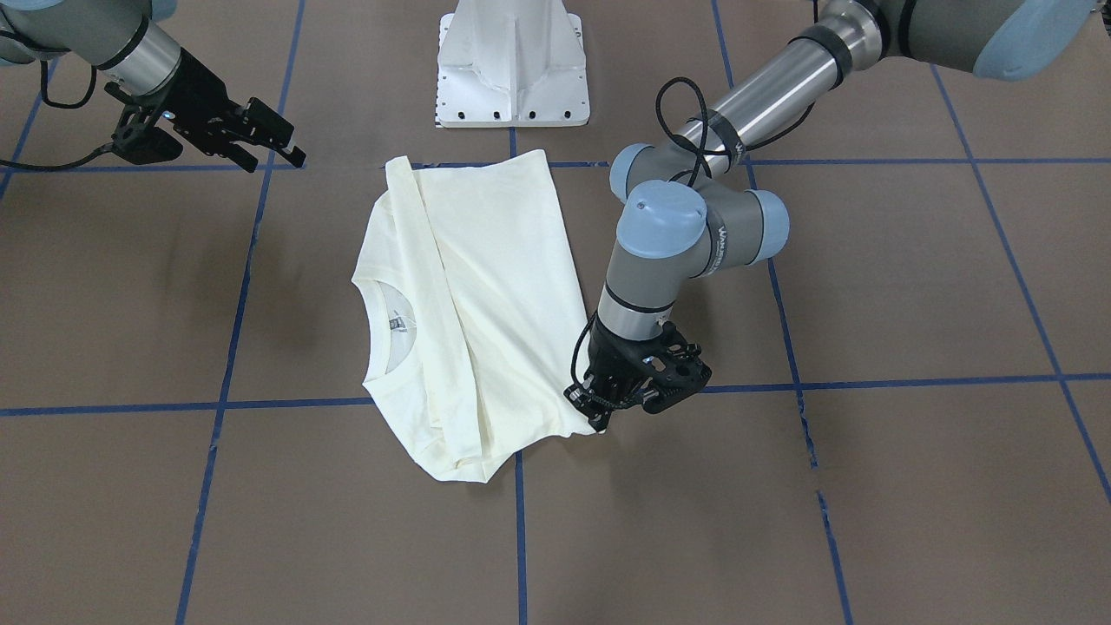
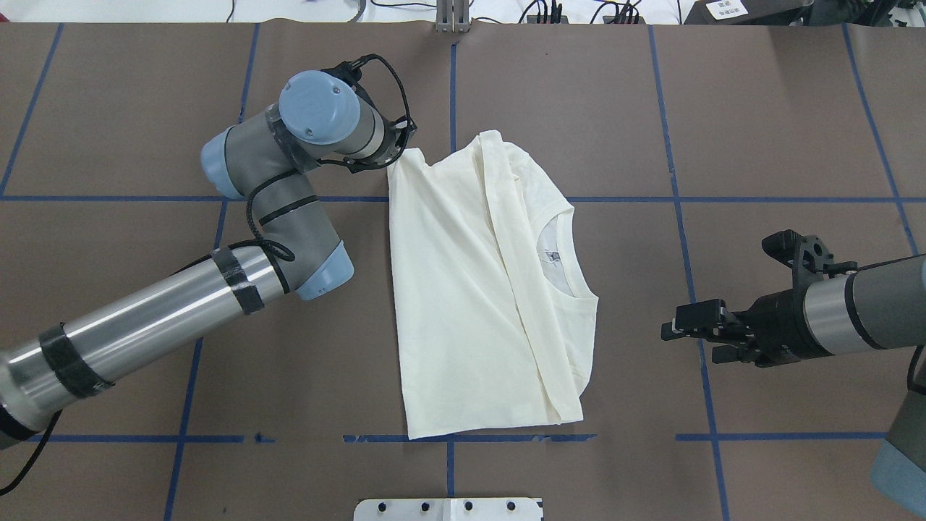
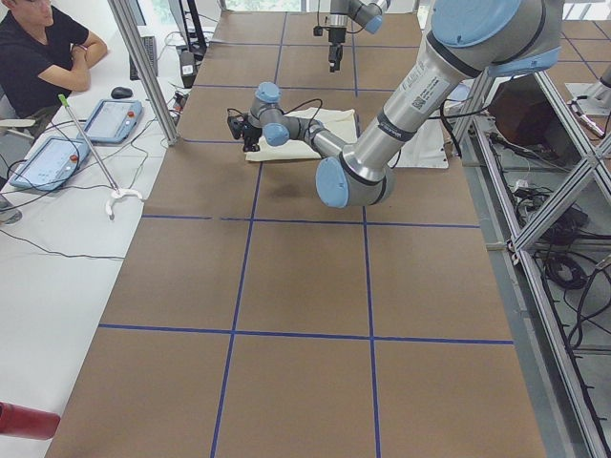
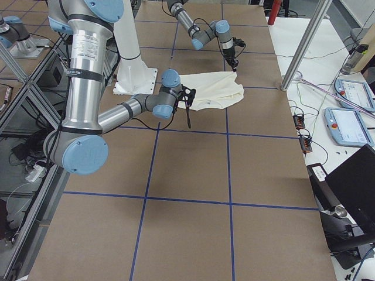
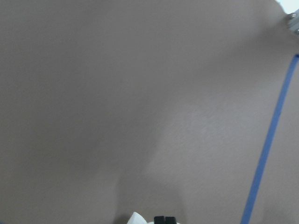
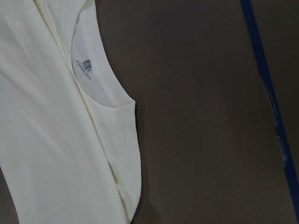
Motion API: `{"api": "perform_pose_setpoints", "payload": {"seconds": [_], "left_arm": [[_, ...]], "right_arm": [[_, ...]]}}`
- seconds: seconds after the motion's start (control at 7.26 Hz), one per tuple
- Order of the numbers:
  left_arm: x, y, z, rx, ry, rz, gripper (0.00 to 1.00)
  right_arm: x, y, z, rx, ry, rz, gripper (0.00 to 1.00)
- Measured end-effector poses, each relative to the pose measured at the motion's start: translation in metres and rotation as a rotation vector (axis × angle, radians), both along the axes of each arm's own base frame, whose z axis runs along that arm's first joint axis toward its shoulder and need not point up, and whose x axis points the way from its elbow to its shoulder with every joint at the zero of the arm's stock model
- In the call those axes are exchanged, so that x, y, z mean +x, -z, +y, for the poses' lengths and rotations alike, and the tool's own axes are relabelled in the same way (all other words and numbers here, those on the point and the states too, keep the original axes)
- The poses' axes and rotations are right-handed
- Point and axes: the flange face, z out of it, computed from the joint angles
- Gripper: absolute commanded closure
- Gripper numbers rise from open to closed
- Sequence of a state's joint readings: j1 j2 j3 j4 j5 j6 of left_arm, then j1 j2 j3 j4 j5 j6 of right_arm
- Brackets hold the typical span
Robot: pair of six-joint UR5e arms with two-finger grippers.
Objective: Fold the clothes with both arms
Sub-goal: 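Release the fold with the left gripper and move the right gripper toward the shirt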
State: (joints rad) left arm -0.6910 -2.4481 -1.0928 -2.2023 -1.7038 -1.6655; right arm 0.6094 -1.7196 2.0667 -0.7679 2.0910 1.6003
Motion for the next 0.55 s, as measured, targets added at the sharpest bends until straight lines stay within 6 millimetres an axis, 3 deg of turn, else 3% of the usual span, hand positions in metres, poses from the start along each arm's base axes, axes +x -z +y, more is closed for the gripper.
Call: {"api": "perform_pose_setpoints", "payload": {"seconds": [0.28,0.41,0.55], "left_arm": [[0.011,-0.007,-0.023,0.088,0.030,-0.013,1.00],[0.008,-0.012,-0.032,0.114,0.044,-0.032,1.00],[-0.001,-0.019,-0.041,0.131,0.052,-0.054,0.92]], "right_arm": [[0.001,-0.003,-0.002,-0.004,-0.007,0.005,0.00],[0.003,-0.003,-0.005,-0.005,-0.015,0.006,0.00],[0.006,-0.004,-0.008,-0.005,-0.023,0.007,0.00]]}}
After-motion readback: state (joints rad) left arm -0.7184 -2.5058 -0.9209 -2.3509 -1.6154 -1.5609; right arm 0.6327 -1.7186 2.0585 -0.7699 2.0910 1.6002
